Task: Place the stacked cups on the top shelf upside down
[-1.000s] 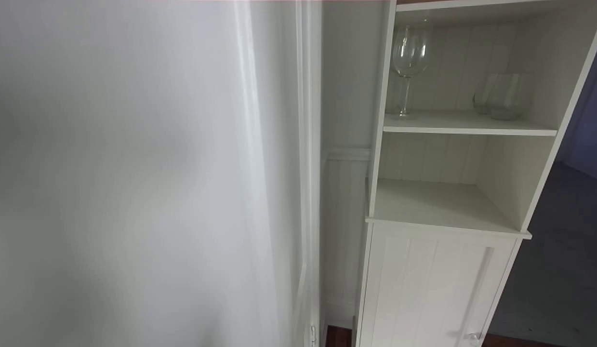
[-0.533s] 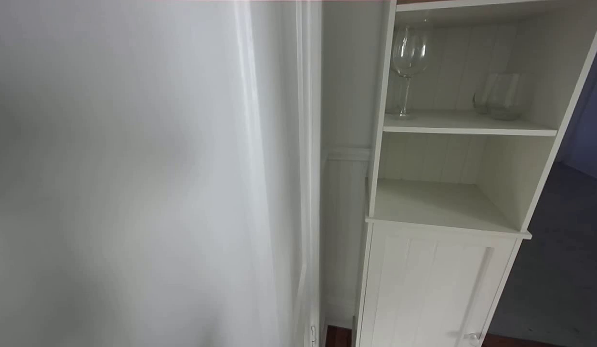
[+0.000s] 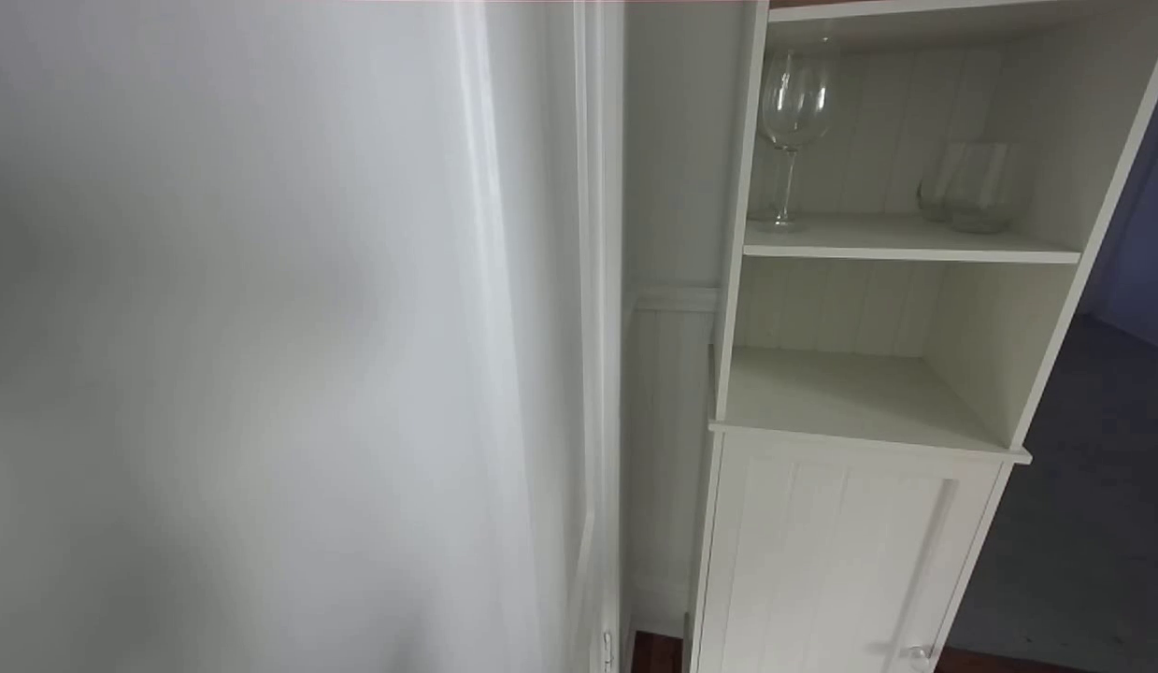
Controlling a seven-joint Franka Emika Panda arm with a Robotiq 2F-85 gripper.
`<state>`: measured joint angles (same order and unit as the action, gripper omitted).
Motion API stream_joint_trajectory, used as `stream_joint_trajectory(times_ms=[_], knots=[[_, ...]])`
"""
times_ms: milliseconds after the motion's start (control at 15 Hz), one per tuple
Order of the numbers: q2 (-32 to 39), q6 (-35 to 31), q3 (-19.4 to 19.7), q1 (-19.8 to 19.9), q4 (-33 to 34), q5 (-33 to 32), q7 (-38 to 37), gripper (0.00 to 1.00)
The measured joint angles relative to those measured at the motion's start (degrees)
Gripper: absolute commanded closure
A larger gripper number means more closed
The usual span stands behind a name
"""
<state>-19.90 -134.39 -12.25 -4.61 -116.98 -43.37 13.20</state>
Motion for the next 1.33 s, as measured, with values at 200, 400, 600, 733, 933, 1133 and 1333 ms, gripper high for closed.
stream_joint_trajectory(times_ms=[200,400,600,733,933,1133,1333], knots=[[0.0,0.0,0.2,-0.1,0.1,0.2,-0.5,0.0],[-0.1,-0.1,0.6,-0.5,0.2,0.7,-1.1,0.0],[-0.1,-0.1,0.9,-0.8,0.2,0.8,-1.3,0.0],[-0.1,-0.1,0.9,-0.9,0.2,0.8,-1.3,0.0],[-0.1,-0.1,0.9,-0.9,0.2,0.8,-1.3,0.0],[0.0,1.0,0.9,-0.9,0.3,1.4,-2.2,0.0],[0.8,4.4,1.0,-0.9,1.6,4.7,-5.3,0.0]])
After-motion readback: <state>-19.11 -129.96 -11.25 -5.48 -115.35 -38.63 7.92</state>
